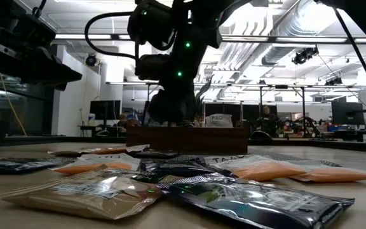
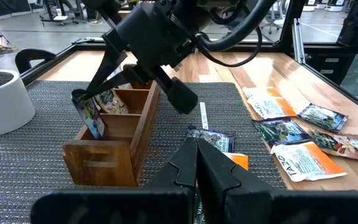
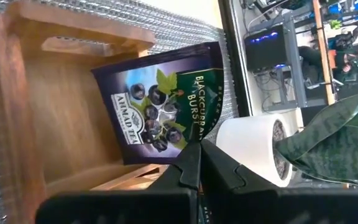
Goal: Pick & Place Tea
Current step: Put the violet tea bag into the left section of the wooden organizer
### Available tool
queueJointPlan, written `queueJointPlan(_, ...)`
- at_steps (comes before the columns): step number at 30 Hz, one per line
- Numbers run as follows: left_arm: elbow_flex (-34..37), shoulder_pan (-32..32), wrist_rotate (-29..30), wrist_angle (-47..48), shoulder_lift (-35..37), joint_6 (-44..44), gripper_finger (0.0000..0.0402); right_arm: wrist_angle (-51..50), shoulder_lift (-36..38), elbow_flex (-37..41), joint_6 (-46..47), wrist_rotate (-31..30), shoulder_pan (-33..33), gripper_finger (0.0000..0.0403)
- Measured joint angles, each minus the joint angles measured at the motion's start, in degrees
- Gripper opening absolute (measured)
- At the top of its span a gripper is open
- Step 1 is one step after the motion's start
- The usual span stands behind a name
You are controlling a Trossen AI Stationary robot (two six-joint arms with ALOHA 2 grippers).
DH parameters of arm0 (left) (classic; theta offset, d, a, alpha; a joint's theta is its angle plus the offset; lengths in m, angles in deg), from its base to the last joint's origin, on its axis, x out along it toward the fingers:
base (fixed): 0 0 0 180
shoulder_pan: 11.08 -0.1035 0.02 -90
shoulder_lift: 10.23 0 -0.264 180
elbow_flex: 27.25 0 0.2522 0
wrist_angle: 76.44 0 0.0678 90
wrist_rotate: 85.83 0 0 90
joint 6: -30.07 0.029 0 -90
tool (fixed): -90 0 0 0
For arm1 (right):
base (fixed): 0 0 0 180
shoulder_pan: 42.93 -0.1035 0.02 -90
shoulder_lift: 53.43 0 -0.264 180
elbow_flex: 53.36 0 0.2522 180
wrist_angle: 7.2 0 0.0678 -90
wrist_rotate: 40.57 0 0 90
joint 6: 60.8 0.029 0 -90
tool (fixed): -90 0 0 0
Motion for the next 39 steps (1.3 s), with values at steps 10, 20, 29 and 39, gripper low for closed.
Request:
queueJointPlan(10, 0.0, 0.0, 0.0, 0.0, 0.0, 0.0, 0.0001, -0.6, 0.0, 0.0, -0.2, 3.4, 0.0, 0.0037)
queueJointPlan(20, 0.0, 0.0, 0.0, 0.0, 0.0, 0.0, 0.0001, -0.6, 0.0, 0.0, -2.3, 4.2, 0.0, 0.0133)
queueJointPlan(29, 0.0, 0.0, 0.0, 0.0, 0.0, 0.0, 0.0001, -0.4, 0.0, 0.0, -3.2, 4.2, -1.4, 0.0153)
queueJointPlan(39, 0.0, 0.0, 0.0, 0.0, 0.0, 0.0, 0.0001, -3.0, 2.5, 0.0, -2.5, -0.7, -2.5, 0.0154)
